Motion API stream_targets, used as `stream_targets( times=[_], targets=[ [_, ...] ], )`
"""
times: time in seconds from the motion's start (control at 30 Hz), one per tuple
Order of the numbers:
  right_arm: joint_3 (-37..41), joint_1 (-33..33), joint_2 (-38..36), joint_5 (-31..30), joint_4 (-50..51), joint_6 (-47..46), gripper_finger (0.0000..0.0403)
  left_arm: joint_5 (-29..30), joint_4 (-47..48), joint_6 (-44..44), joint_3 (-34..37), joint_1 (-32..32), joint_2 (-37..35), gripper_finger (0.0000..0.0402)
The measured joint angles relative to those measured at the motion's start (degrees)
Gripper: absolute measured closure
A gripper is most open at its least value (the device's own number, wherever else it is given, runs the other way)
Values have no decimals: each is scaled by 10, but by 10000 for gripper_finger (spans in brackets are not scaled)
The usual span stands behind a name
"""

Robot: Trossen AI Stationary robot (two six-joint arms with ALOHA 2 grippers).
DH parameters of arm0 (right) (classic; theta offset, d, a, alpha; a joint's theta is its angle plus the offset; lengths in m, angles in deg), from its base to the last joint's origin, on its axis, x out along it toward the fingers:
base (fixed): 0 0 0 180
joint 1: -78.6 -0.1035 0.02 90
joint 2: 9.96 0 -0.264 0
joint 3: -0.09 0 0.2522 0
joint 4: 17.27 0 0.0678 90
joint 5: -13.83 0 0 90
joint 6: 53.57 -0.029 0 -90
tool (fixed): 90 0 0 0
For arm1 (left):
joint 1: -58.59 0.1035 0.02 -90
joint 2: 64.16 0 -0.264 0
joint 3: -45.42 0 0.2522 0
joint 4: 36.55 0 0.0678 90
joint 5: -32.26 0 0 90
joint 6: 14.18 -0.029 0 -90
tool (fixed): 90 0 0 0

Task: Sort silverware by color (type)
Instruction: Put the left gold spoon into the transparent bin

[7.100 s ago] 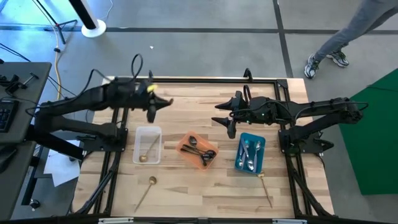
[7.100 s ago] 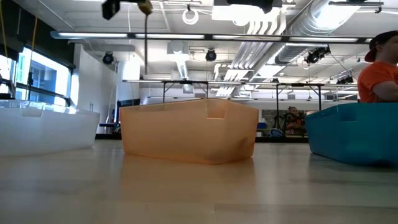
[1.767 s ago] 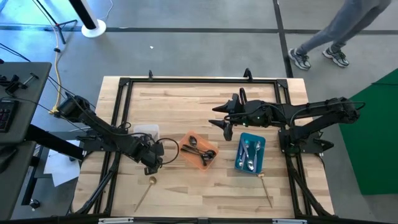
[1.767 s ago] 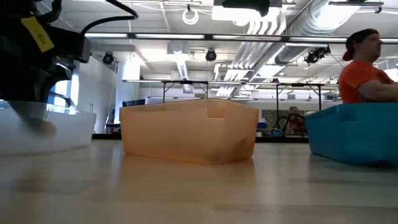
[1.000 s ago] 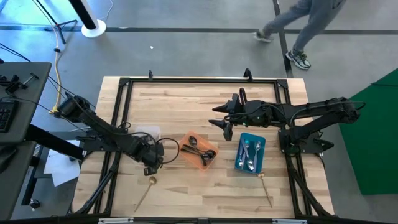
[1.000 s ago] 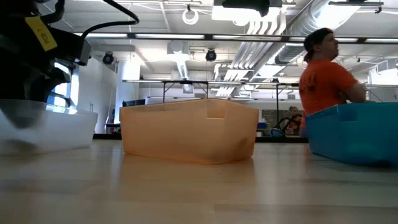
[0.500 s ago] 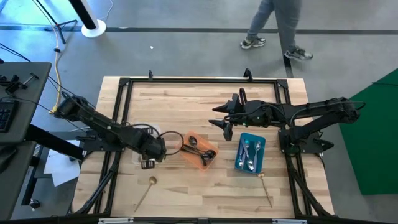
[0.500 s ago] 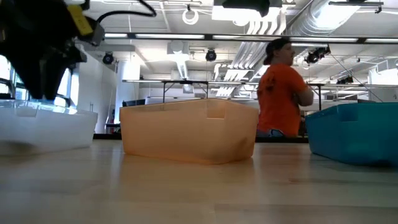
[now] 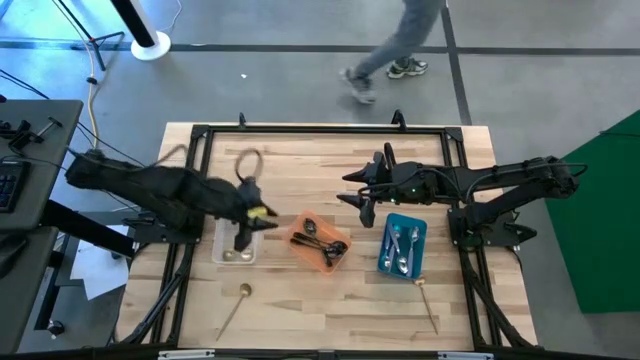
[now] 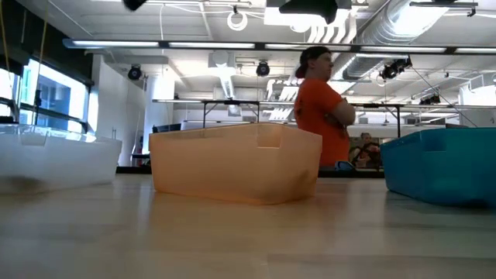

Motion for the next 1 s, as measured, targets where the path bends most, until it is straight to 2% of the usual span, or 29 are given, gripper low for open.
stream_targets(
  times=[0.2,0.4,0.5,0.63,0.8,1.0],
  targets=[
    [0,0,0,30,-2,0,167,9,-143,-99,0,31,-53,268],
    [0,0,0,32,-3,0,167,0,-219,-146,1,63,-51,268],
    [0,0,0,32,-3,-3,167,-31,-245,-147,9,77,-38,268],
    [0,0,0,32,-6,-4,167,-66,-369,-127,74,94,-30,268],
    [0,0,0,35,-7,-4,167,-68,-487,-52,162,113,-30,268],
    [0,0,0,36,-16,0,167,-65,-567,-32,202,113,-30,268]
  ],
)
